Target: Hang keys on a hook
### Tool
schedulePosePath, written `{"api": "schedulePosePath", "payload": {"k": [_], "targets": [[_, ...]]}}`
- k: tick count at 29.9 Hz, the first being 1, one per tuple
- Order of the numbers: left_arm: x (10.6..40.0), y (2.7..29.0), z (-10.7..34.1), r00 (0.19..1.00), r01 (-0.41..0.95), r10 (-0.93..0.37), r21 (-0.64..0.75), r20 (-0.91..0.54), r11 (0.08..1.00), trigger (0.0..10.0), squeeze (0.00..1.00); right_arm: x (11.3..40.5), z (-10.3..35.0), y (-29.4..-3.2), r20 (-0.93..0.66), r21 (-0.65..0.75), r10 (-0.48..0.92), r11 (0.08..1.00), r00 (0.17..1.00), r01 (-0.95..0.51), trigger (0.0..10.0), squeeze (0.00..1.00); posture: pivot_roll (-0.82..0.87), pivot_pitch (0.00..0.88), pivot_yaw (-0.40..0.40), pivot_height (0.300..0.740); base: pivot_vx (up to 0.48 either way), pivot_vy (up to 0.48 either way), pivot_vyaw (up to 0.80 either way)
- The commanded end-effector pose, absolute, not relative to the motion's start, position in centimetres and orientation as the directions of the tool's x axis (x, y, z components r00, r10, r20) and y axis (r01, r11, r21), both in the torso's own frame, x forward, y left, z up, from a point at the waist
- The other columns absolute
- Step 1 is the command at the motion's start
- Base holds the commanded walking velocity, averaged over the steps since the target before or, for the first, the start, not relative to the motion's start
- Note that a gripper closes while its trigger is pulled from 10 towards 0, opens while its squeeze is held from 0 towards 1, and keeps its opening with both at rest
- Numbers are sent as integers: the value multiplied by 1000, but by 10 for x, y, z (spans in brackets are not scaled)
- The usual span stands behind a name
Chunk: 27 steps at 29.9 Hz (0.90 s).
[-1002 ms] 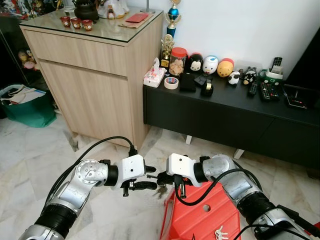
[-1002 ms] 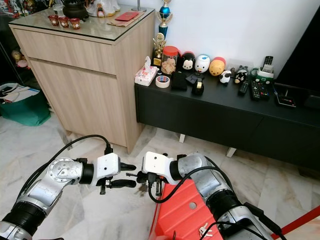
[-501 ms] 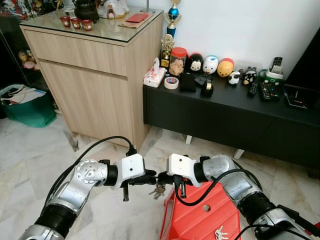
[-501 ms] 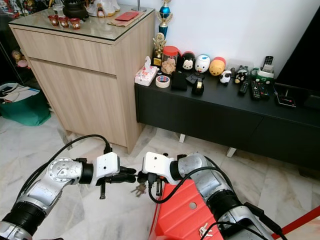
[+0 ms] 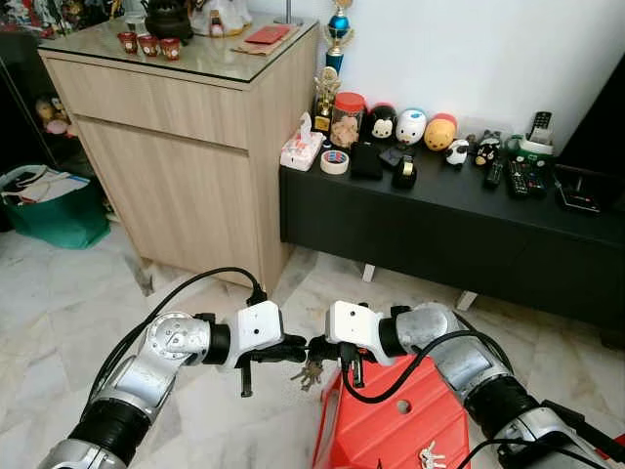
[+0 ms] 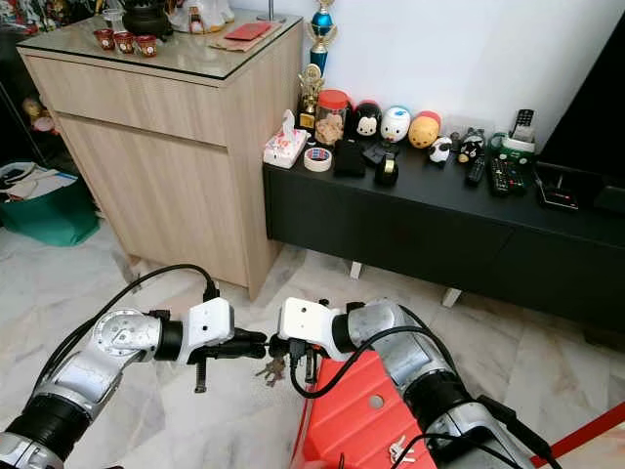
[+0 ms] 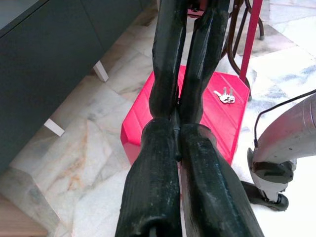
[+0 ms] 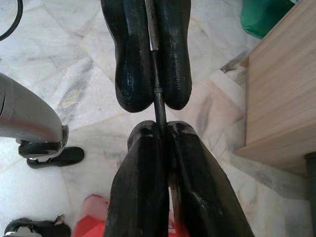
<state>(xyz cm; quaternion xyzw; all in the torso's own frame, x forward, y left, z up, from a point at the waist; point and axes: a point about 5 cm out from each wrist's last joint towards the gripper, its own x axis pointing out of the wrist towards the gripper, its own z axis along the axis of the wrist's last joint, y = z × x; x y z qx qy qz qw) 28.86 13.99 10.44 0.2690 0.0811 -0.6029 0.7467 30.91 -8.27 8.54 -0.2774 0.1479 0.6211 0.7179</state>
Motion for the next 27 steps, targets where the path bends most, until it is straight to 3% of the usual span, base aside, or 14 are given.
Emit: {"api": "schedulePosePath", "payload": {"k": [1,5,6,7,8,9,27], "targets": [[292,138,109,260,943,-867,307,-425,132,0,0,314,88,-87,-564,-230,796,102,218,-968,10000,0,63,0,-110,740,0,0,0],[292,138,109,256,946,-869,296,-425,133,0,0,314,87,-87,-563,-226,795,112,224,-968,10000,0,63,0,-109,740,0,0,0],[292,138,109,255,946,-868,296,-425,133,0,0,315,87,-87,-562,-227,795,115,226,-967,10000,235,63,0,-109,740,0,0,0],[292,138,109,255,946,-868,296,-425,133,0,0,315,87,-87,-562,-228,795,116,228,-967,10000,235,63,0,-109,740,0,0,0],[292,138,109,254,946,-869,295,-425,132,0,0,315,87,-87,-563,-234,795,111,228,-966,10000,678,63,0,-109,740,0,0,0],[292,138,109,252,947,-870,294,-425,131,0,0,315,87,-87,-563,-236,794,108,227,-966,10000,1000,63,0,-109,740,0,0,0],[290,140,107,232,954,-865,278,-446,112,0,0,319,93,-87,-529,-268,809,127,256,-955,10000,1000,63,0,-107,740,0,0,0]]}}
